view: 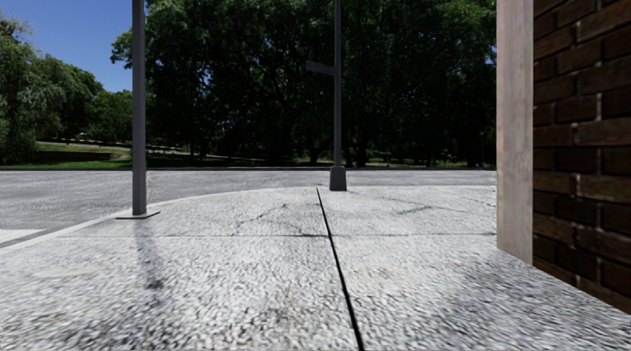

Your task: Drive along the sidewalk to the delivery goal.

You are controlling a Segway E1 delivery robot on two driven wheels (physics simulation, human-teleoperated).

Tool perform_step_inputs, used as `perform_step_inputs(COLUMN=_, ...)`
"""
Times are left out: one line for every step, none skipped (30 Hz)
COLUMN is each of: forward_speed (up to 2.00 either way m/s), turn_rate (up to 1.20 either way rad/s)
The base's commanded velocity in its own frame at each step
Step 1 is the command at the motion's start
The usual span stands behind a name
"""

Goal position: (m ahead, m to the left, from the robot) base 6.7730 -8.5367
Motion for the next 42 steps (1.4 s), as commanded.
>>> perform_step_inputs(forward_speed=1.46, turn_rate=-0.19)
perform_step_inputs(forward_speed=1.46, turn_rate=-0.19)
perform_step_inputs(forward_speed=1.46, turn_rate=-0.19)
perform_step_inputs(forward_speed=1.46, turn_rate=-0.19)
perform_step_inputs(forward_speed=1.47, turn_rate=-0.19)
perform_step_inputs(forward_speed=1.47, turn_rate=-0.19)
perform_step_inputs(forward_speed=1.47, turn_rate=-0.19)
perform_step_inputs(forward_speed=1.48, turn_rate=-0.19)
perform_step_inputs(forward_speed=1.53, turn_rate=-0.19)
perform_step_inputs(forward_speed=1.62, turn_rate=-0.19)
perform_step_inputs(forward_speed=1.65, turn_rate=-0.19)
perform_step_inputs(forward_speed=1.66, turn_rate=-0.21)
perform_step_inputs(forward_speed=1.67, turn_rate=-0.24)
perform_step_inputs(forward_speed=1.67, turn_rate=-0.27)
perform_step_inputs(forward_speed=1.67, turn_rate=-0.27)
perform_step_inputs(forward_speed=1.67, turn_rate=-0.30)
perform_step_inputs(forward_speed=1.67, turn_rate=-0.30)
perform_step_inputs(forward_speed=1.67, turn_rate=-0.30)
perform_step_inputs(forward_speed=1.67, turn_rate=-0.30)
perform_step_inputs(forward_speed=1.67, turn_rate=-0.30)
perform_step_inputs(forward_speed=1.67, turn_rate=-0.32)
perform_step_inputs(forward_speed=1.65, turn_rate=-0.34)
perform_step_inputs(forward_speed=1.65, turn_rate=-0.35)
perform_step_inputs(forward_speed=1.65, turn_rate=-0.36)
perform_step_inputs(forward_speed=1.65, turn_rate=-0.36)
perform_step_inputs(forward_speed=1.65, turn_rate=-0.37)
perform_step_inputs(forward_speed=1.64, turn_rate=-0.39)
perform_step_inputs(forward_speed=1.64, turn_rate=-0.41)
perform_step_inputs(forward_speed=1.64, turn_rate=-0.46)
perform_step_inputs(forward_speed=1.64, turn_rate=-0.49)
perform_step_inputs(forward_speed=1.64, turn_rate=-0.51)
perform_step_inputs(forward_speed=1.64, turn_rate=-0.51)
perform_step_inputs(forward_speed=1.64, turn_rate=-0.51)
perform_step_inputs(forward_speed=1.64, turn_rate=-0.51)
perform_step_inputs(forward_speed=1.64, turn_rate=-0.52)
perform_step_inputs(forward_speed=1.64, turn_rate=-0.52)
perform_step_inputs(forward_speed=1.64, turn_rate=-0.52)
perform_step_inputs(forward_speed=1.64, turn_rate=-0.52)
perform_step_inputs(forward_speed=1.64, turn_rate=-0.52)
perform_step_inputs(forward_speed=1.64, turn_rate=-0.52)
perform_step_inputs(forward_speed=1.64, turn_rate=-0.52)
perform_step_inputs(forward_speed=1.64, turn_rate=-0.52)
